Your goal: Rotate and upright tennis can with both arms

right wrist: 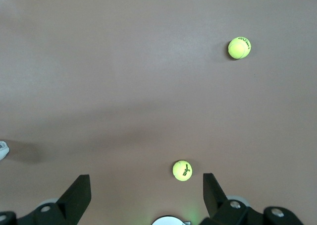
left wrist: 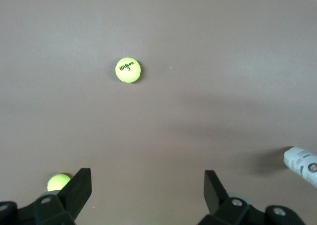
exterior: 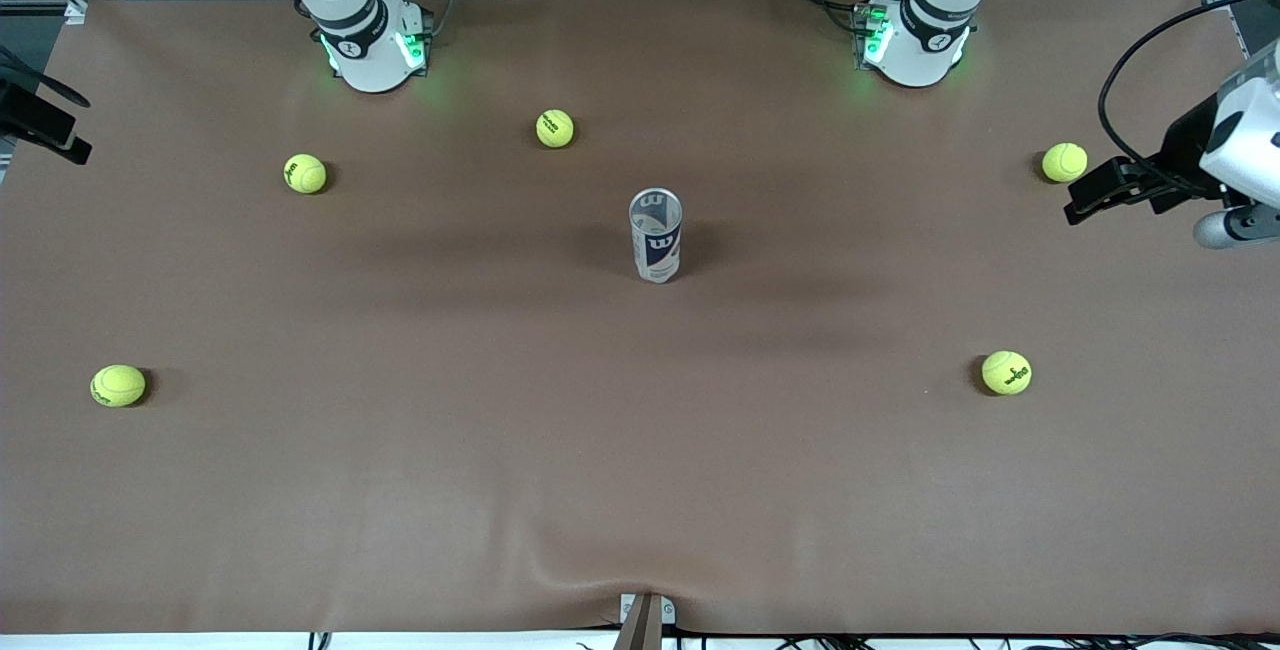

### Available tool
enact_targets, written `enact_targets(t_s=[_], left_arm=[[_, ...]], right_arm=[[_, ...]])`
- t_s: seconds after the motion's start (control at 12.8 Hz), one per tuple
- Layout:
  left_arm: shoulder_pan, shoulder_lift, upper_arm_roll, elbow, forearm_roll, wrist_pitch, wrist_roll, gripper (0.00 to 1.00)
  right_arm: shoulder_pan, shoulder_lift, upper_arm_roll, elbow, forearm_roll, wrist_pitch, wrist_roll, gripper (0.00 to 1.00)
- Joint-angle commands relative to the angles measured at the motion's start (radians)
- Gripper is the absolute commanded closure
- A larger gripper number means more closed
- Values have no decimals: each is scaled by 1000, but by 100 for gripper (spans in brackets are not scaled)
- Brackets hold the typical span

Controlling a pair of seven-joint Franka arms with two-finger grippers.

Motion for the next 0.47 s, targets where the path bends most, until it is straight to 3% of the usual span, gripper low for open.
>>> enact_targets(t_s=[0.0, 0.39], left_arm=[[-8, 6, 21, 21, 19, -10, 48, 0], [-12, 0, 61, 24, 22, -5, 68, 0]], right_arm=[[8, -4, -2, 1, -3, -6, 20, 0], [8, -4, -2, 1, -3, -6, 20, 0]])
